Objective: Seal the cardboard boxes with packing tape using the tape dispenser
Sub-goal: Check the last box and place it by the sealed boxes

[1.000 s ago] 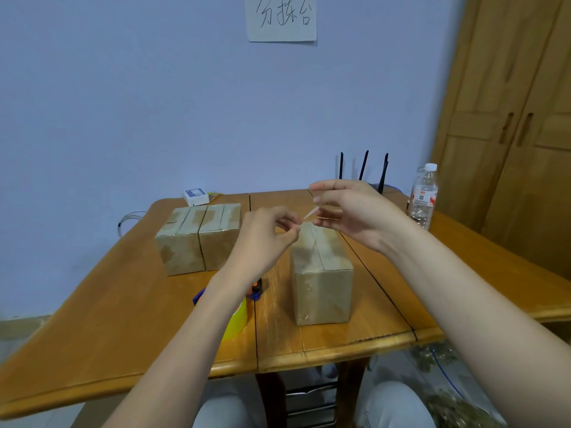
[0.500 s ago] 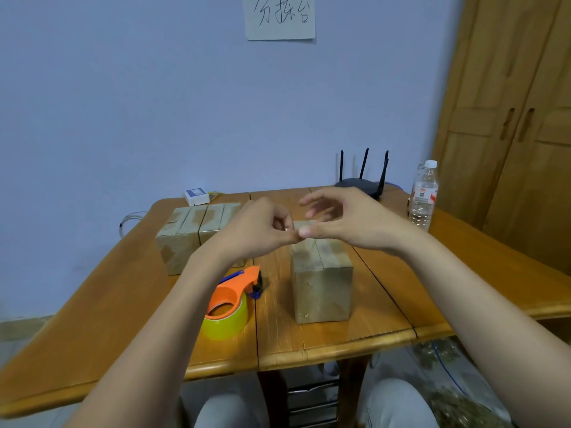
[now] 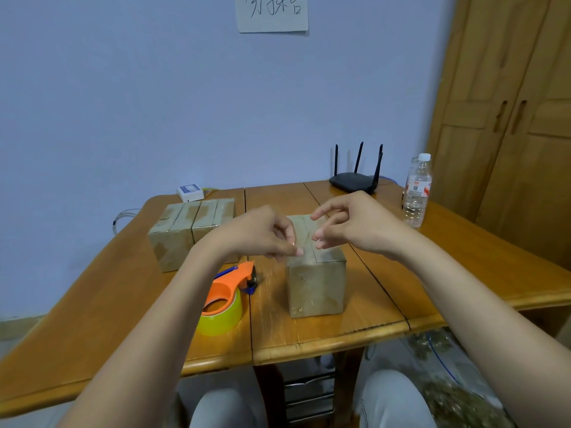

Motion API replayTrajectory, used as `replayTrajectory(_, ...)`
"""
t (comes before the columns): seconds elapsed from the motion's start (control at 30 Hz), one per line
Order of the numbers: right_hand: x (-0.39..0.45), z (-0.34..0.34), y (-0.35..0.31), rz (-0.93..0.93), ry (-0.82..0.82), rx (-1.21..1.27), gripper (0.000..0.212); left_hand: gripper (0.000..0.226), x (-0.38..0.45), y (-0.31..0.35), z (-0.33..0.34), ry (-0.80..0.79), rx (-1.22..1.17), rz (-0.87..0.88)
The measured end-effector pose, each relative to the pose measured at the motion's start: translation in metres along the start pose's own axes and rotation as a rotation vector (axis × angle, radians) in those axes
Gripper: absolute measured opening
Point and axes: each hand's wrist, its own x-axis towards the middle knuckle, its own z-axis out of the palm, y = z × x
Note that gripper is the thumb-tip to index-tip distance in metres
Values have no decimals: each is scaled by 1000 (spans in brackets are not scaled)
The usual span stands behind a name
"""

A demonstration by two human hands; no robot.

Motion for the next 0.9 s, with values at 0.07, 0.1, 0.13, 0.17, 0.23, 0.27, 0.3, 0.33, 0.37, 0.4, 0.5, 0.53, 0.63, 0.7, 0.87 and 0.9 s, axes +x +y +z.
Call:
replayTrajectory(0.07,0,-4,6,33,52,55,19,17,-1,-4,0,-4,-65,-13)
replayTrajectory(0.1,0,-5,9,50,75,84,17,21,-1,-7,0,24,-82,-20)
replayTrajectory(0.13,0,-8,13,68,94,114,16,28,-2,-9,1,59,-117,-26)
replayTrajectory(0.17,0,-9,16,86,111,145,15,32,-2,-12,2,93,-193,-34)
replayTrajectory(0.23,0,-12,23,118,140,193,13,36,-2,-18,6,146,-383,-59)
replayTrajectory(0.27,0,-13,26,132,149,212,13,36,-2,-20,7,172,-442,-75)
replayTrajectory(0.3,0,-13,29,148,154,232,13,35,-3,-22,9,191,-477,-92)
replayTrajectory(0.33,0,-12,32,165,160,255,13,34,-3,-24,11,202,-507,-110)
replayTrajectory(0.37,0,-12,35,180,170,278,14,33,-4,-26,13,211,-540,-126)
replayTrajectory(0.4,0,-12,38,190,186,290,14,32,-5,-28,15,224,-585,-145)
replayTrajectory(0.5,1,-11,46,202,231,262,11,33,-7,-34,21,286,-757,-195)
replayTrajectory(0.53,1,-11,48,207,241,264,11,34,-8,-36,23,297,-794,-210)
replayTrajectory(0.63,0,-11,52,232,262,260,10,27,-7,-42,31,299,-864,-243)
replayTrajectory(0.7,-1,-12,55,250,263,242,10,24,-8,-46,34,262,-919,-248)
replayTrajectory(0.87,-1,-15,59,302,277,225,25,23,-11,-51,35,186,-911,-293)
replayTrajectory(0.9,-1,-16,59,310,285,227,26,24,-11,-52,35,190,-921,-312)
